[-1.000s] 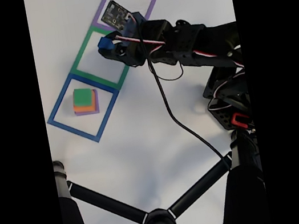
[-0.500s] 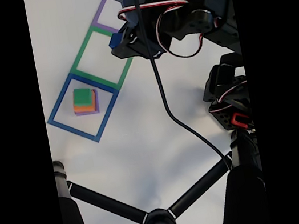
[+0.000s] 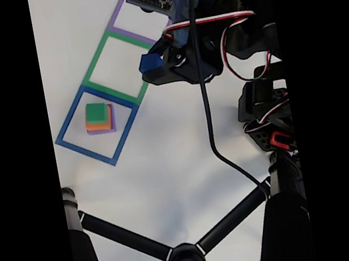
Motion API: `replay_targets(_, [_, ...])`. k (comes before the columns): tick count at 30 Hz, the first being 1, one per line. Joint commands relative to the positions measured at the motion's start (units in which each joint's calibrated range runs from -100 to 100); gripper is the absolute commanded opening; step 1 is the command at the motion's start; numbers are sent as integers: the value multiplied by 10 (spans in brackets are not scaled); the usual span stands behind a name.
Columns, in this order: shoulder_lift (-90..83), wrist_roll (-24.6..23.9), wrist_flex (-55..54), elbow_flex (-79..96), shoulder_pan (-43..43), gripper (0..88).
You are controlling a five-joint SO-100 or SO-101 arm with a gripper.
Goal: Tower of hanoi
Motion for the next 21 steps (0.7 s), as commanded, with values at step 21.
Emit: replay_targets(21, [24,137,-696,494,-55,25])
